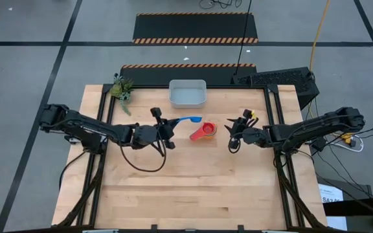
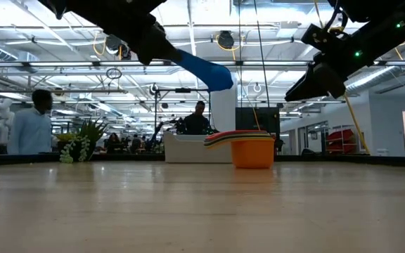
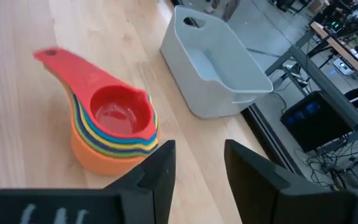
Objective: Nest measuring cups in basket
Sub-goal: Stack the blue measuring cup into the red measuring cup
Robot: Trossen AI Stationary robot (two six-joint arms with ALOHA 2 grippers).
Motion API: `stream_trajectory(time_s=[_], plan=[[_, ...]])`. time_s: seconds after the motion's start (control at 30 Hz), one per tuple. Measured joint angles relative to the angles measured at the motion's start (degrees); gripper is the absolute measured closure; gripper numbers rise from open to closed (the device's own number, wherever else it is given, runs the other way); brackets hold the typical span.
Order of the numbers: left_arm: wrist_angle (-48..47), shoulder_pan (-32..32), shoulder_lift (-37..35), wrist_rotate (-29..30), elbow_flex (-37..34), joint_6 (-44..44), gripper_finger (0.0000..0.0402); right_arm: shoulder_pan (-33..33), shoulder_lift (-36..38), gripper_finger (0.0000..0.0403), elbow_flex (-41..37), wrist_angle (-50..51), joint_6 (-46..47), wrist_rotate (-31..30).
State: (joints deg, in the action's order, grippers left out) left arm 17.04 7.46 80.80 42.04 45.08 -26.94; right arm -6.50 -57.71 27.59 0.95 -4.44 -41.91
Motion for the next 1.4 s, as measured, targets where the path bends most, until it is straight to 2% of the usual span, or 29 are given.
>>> stream_trajectory(time_s=[0.37,0.63,0.83,1.0,1.13,1.4], plan=[[9.7,-0.3,4.1,0.3,0.2,-9.3,0.0397,0.0,1.9,0.0273,0.0,2.5,3.8,0.0],[13.6,-1.7,6.6,3.1,2.8,-23.6,0.0397,0.2,6.3,0.0273,0.0,6.3,5.9,-0.2],[13.6,-1.7,8.7,2.4,4.1,-22.7,0.0397,0.2,11.4,0.0273,0.0,9.3,9.2,-0.3],[15.4,1.6,11.6,2.2,4.0,-24.2,0.0397,0.2,14.6,0.0273,0.0,12.4,10.8,-0.3],[19.9,3.5,13.5,2.8,4.0,-25.6,0.0397,0.2,15.4,0.0273,0.0,12.6,10.9,-0.2],[20.9,3.9,19.8,5.6,4.0,-27.9,0.0398,0.2,15.4,0.0273,0.0,12.7,10.9,-0.1]])
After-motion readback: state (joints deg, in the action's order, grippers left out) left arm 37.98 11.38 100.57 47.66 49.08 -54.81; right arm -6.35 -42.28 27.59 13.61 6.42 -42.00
